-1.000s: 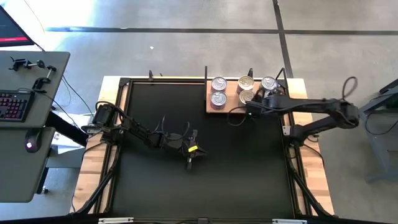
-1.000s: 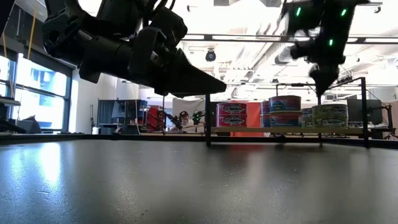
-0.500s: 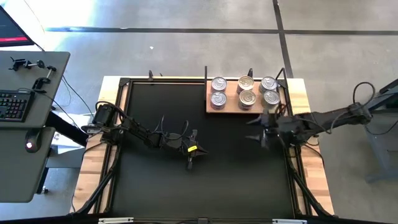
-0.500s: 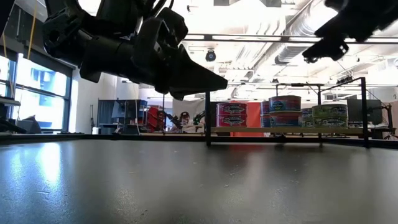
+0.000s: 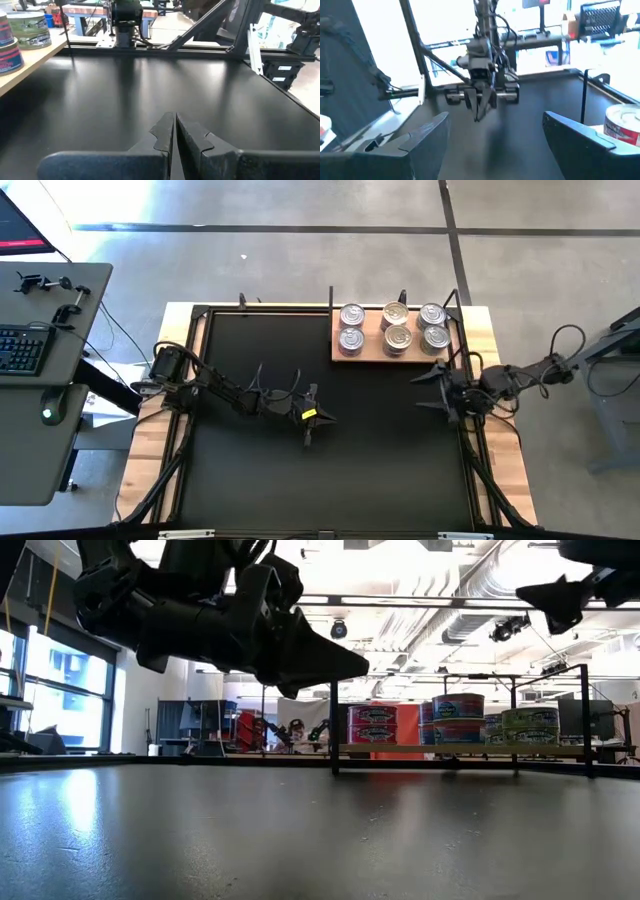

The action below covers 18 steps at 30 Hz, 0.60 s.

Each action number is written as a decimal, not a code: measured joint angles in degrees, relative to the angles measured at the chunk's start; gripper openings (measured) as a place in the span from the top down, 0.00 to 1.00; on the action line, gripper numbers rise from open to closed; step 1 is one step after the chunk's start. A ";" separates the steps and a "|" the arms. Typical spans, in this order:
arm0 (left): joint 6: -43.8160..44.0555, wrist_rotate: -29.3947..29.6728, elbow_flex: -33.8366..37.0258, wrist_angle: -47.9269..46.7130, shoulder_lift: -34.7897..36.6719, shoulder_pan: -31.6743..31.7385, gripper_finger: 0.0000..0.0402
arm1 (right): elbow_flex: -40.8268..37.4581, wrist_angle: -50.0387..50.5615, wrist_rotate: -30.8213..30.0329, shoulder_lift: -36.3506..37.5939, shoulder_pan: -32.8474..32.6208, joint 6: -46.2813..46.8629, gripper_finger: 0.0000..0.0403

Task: Stack canned seafood by type on shelf
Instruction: Return to Home Position

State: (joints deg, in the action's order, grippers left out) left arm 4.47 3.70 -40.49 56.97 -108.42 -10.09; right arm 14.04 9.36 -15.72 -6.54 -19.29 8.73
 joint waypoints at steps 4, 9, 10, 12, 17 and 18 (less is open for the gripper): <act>0.12 -0.05 0.00 -0.08 0.00 -0.05 0.97 | -2.64 -0.50 1.43 6.48 -0.02 -2.38 0.28; 2.73 -0.17 0.20 -0.49 0.05 -0.22 0.97 | -6.22 -4.91 2.96 5.97 0.00 -6.24 0.43; 3.14 -0.20 0.35 -0.67 0.14 -0.22 0.97 | -6.81 -4.67 3.50 6.36 0.00 -6.21 0.47; 4.49 -0.71 0.41 -0.78 0.66 -0.20 0.97 | -8.07 -5.90 5.19 6.40 0.00 -6.22 0.54; 4.46 -3.22 2.83 -0.44 5.68 0.84 0.97 | -10.57 -7.66 9.67 6.33 0.00 -5.93 0.73; 4.33 -3.20 3.69 -0.43 7.05 1.31 0.97 | -10.84 -7.58 10.14 6.33 0.00 -5.73 0.76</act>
State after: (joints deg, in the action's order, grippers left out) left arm 8.80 0.50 -36.80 56.54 -101.37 -8.78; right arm 3.21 1.78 -5.58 -0.21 -19.29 3.00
